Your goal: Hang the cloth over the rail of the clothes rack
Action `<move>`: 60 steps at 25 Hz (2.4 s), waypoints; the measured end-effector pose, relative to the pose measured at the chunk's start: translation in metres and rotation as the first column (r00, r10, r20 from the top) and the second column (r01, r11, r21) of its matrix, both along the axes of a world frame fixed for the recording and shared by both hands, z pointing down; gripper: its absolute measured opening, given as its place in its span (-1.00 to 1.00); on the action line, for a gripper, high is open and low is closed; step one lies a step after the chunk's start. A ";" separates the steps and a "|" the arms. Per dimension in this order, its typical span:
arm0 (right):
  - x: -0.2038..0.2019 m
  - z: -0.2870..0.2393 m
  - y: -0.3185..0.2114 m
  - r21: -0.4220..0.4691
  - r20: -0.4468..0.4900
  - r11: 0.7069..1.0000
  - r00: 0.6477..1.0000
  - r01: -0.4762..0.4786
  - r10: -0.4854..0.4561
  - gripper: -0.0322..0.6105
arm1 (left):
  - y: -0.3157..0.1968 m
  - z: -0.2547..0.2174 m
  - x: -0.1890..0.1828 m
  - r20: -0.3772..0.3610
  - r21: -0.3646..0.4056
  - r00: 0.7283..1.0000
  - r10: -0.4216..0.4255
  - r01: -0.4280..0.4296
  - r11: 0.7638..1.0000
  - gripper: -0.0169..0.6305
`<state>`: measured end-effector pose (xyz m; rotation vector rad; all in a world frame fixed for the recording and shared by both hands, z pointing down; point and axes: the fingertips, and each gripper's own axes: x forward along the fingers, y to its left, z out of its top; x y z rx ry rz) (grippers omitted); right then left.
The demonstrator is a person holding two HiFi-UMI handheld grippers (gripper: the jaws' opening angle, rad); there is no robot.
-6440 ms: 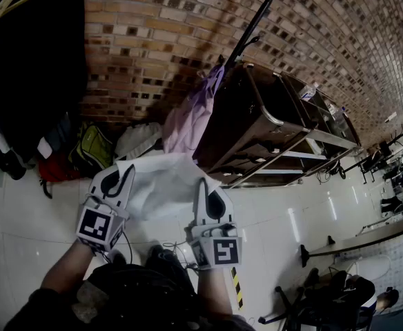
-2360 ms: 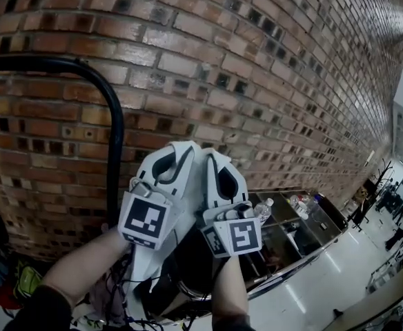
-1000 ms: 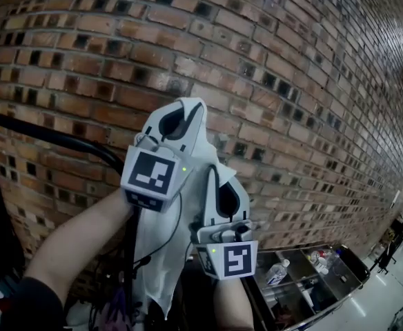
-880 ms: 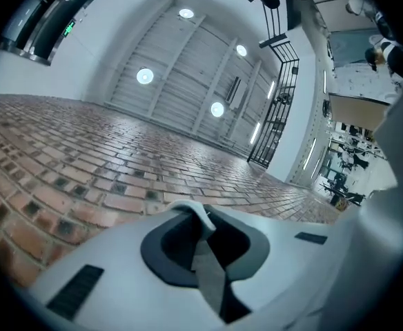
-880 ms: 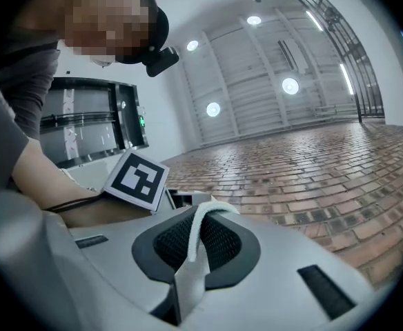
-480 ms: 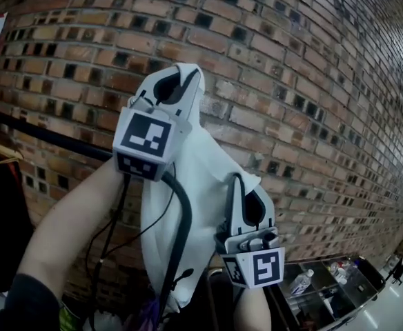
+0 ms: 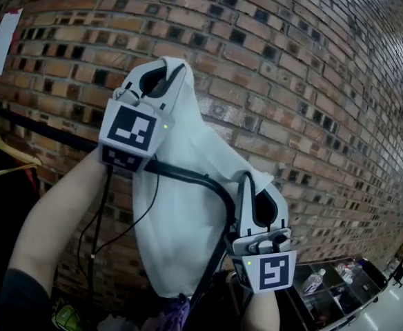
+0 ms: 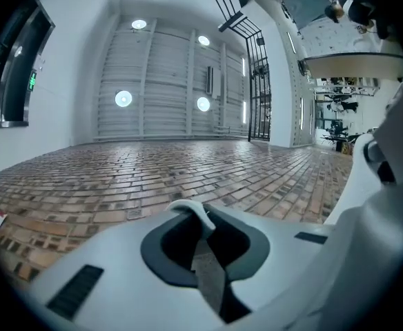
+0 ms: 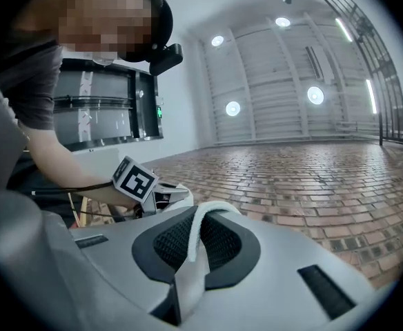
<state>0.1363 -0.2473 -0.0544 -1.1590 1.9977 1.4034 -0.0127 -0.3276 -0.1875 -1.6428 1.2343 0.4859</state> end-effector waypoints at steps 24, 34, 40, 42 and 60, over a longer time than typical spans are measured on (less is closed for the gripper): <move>-0.111 -0.003 -0.009 0.040 0.040 0.997 0.997 -0.068 0.067 -0.81 | 0.053 0.011 -0.206 0.125 0.159 0.983 -0.134 0.114 0.981 -0.81; -0.085 0.013 0.029 0.050 0.171 0.995 0.981 0.082 -0.089 -0.81 | 0.105 0.091 -0.235 0.189 0.070 0.961 -0.203 0.194 0.979 -0.81; -0.091 0.070 0.029 0.027 0.190 0.997 0.979 0.077 -0.080 -0.81 | 0.102 0.180 -0.256 0.147 -0.018 0.973 -0.180 0.185 0.983 -0.81; -0.094 0.087 0.025 0.002 0.193 0.996 0.977 0.090 -0.089 -0.81 | 0.097 0.204 -0.263 0.124 -0.060 0.982 -0.141 0.150 0.987 -0.81; -0.100 0.206 -0.034 -0.202 0.256 0.979 0.967 0.038 0.015 -0.81 | 0.027 0.338 -0.280 0.021 -0.340 1.000 -0.003 0.010 0.940 -0.81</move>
